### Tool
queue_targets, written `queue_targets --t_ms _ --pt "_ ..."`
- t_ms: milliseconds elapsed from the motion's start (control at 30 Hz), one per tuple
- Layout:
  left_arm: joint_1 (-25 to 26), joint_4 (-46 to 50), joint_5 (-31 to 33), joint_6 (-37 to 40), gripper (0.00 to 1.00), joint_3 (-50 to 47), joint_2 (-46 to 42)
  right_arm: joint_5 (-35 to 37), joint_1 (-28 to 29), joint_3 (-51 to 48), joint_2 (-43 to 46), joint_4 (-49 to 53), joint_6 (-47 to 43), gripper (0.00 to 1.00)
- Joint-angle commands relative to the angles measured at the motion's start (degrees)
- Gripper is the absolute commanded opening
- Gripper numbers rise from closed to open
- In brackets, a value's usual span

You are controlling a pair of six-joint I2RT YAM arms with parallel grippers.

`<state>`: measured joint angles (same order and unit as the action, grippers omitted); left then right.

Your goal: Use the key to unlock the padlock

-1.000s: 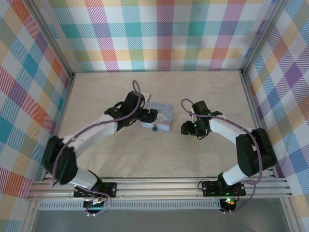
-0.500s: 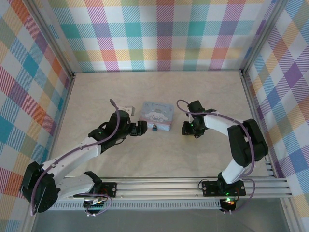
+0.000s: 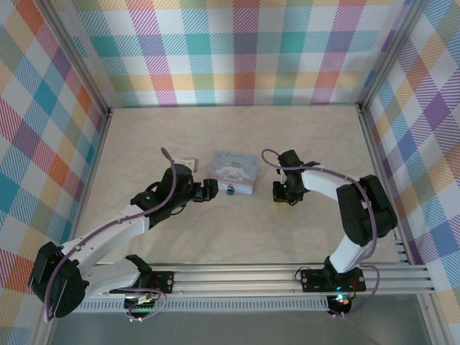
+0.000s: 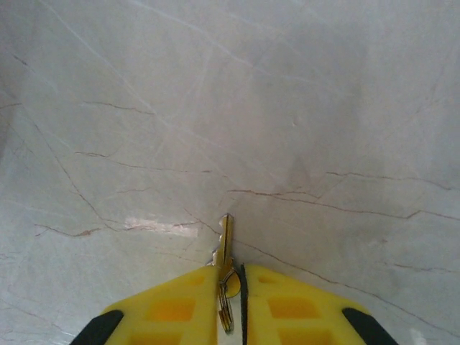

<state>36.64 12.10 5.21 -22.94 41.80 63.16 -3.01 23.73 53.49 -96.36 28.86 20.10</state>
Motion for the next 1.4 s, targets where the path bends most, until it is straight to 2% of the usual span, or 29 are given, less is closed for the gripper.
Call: queue_targets --t_ms 0,167,367,567,767,933,1133,1267,1367 --pt "-0.2 1.4 1.1 -0.3 0.88 0.8 -0.5 0.8 0.5 0.6 -1.4 1.7 -0.7 0.10" --pt "-0.2 1.7 1.2 -0.5 0.89 1.0 -1.1 2.5 0.5 0.1 0.5 1.5 -0.8 0.00" --pt "-0.2 1.3 0.6 -2.9 0.89 1.7 -1.5 3.4 0.5 -2.3 5.8 -2.0 -0.8 0.00" --pt "-0.2 -0.8 -1.1 -13.7 0.95 1.6 -1.4 1.7 0.5 -4.1 10.3 -5.4 -0.3 0.00" --pt "-0.3 -9.2 -6.0 -31.7 0.98 -1.1 -1.2 -1.7 0.5 -5.2 14.6 -8.7 1.8 0.00" --pt "-0.4 -21.9 -10.3 -44.4 0.96 -4.4 0.0 -4.2 0.5 -4.9 17.7 -9.9 4.0 0.00" --pt "-0.4 -36.4 -12.5 -49.1 0.94 -5.5 1.9 -11.5 0.6 -4.7 21.4 -12.8 11.6 0.00" --pt "-0.4 -41.3 -12.7 -49.9 0.93 -5.3 3.4 -17.7 0.6 -5.5 23.8 -18.5 18.9 0.00" --pt "-0.4 -44.3 -14.5 -54.1 0.94 -5.0 5.9 -18.9 1.4 -5.3 25.8 -22.2 20.2 0.00"
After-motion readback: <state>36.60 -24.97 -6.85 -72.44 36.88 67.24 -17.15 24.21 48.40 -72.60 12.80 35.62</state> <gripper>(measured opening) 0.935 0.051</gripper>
